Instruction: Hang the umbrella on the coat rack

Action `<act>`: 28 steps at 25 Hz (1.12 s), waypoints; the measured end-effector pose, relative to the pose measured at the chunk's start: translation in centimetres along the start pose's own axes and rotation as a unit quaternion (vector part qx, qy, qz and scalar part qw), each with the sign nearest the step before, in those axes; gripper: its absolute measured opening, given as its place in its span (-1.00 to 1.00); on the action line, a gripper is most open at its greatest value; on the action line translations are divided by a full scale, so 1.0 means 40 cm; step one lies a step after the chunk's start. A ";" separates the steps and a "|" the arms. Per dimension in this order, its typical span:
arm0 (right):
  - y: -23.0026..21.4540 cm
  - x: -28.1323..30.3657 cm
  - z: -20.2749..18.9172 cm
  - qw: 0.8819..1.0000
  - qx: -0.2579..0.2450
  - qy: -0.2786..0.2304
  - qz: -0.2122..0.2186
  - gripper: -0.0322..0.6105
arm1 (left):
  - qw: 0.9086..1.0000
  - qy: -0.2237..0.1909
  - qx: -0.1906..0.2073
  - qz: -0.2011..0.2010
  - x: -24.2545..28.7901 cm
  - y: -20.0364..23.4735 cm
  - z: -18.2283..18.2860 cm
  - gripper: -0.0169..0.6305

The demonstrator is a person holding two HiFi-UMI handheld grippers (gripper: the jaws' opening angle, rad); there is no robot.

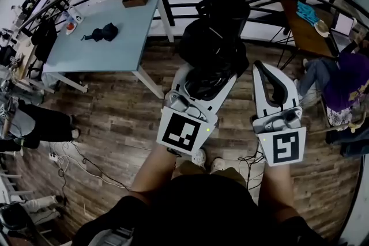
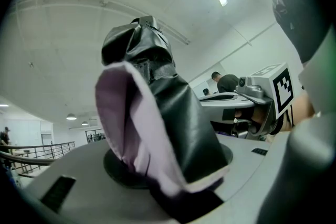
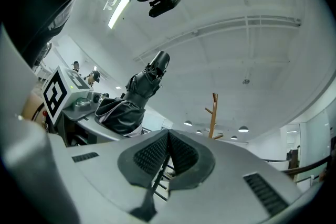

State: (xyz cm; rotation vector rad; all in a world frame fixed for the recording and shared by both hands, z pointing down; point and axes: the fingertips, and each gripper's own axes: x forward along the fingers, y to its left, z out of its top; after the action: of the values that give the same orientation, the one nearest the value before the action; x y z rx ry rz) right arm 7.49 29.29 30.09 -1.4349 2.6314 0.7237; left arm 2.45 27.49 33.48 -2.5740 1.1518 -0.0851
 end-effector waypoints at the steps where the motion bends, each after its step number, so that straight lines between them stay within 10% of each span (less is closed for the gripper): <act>1: 0.004 0.011 -0.001 1.000 0.000 0.000 -0.001 -0.81 | 1.000 0.000 -0.002 -0.001 -0.002 0.013 -0.006 -0.26; 28: -0.054 -0.036 -0.034 0.999 0.009 -0.030 0.028 -0.81 | 0.999 0.010 0.018 0.035 0.054 -0.035 0.001 -0.26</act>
State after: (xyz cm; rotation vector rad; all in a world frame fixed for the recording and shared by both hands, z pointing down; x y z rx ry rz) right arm 10.27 28.83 30.87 -1.3194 2.6349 0.7346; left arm 4.93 26.79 33.71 -2.5053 1.2344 -0.1150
